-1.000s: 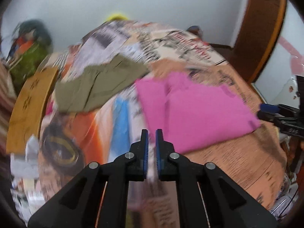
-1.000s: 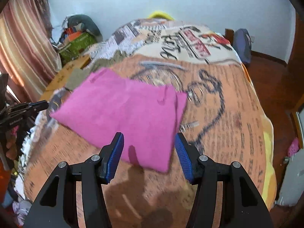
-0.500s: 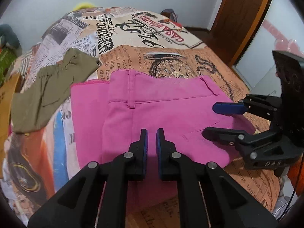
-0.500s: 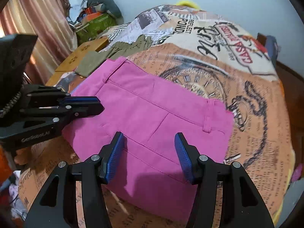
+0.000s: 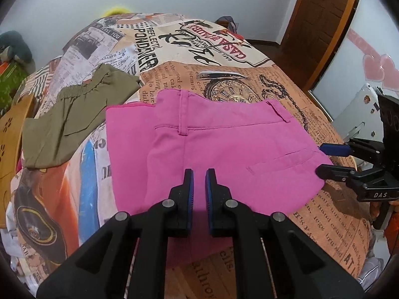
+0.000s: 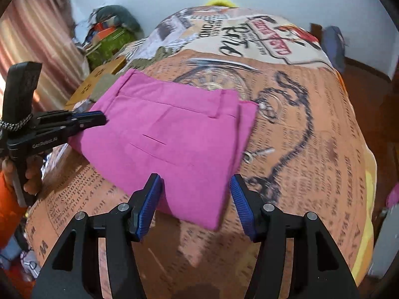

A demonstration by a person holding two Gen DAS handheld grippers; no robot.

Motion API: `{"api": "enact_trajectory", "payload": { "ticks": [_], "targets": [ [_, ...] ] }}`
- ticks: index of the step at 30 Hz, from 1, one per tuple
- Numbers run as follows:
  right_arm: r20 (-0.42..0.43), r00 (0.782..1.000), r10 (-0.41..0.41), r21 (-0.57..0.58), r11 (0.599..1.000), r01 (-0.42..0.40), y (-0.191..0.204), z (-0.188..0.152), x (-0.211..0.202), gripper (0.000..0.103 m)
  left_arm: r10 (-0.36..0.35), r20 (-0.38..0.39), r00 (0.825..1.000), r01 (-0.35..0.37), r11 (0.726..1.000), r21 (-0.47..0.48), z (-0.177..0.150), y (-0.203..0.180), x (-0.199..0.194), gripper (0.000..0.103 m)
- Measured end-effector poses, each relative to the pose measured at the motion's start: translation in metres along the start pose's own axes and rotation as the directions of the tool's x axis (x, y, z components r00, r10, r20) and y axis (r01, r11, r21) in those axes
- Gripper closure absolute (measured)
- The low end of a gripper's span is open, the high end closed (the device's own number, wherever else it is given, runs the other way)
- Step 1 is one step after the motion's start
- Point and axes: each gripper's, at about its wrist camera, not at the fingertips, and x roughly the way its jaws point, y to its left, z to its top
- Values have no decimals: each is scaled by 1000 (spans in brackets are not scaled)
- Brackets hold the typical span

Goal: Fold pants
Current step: 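Position the left gripper over the pink pants waistband and close on it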

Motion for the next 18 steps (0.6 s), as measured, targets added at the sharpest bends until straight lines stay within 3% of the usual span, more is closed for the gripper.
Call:
{"api": "enact_trajectory", "payload": {
  "ticks": [3, 4, 5, 7, 13, 18],
  "targets": [
    [30, 998, -49, -3, 999, 49, -2, 4, -8, 49, 5, 1, 1000, -5, 1000, -10, 4, 3, -11, 89],
    [39, 997, -60, -2, 998, 60, -3, 6, -11, 49, 20, 7, 1000, -20, 1000, -11, 5, 5, -15, 79],
    [49, 996, -68, 2, 998, 68, -4, 8, -12, 49, 53, 19, 998, -53, 998, -15, 8, 10, -19, 63],
    [66, 994, -84, 15, 996, 83, -9, 13, -12, 49, 89, 38, 995, -88, 996, -31, 10, 18, -25, 45],
    [59, 993, -99, 50, 994, 96, -22, 23, 4, 48, 94, 4, 996, -93, 991, -100, 16, 48, -16, 42],
    [12, 996, -88, 47, 995, 87, -26, 25, 23, 48, 51, -22, 998, -54, 991, -120, 17, 54, 2, 42]
  ]
}}
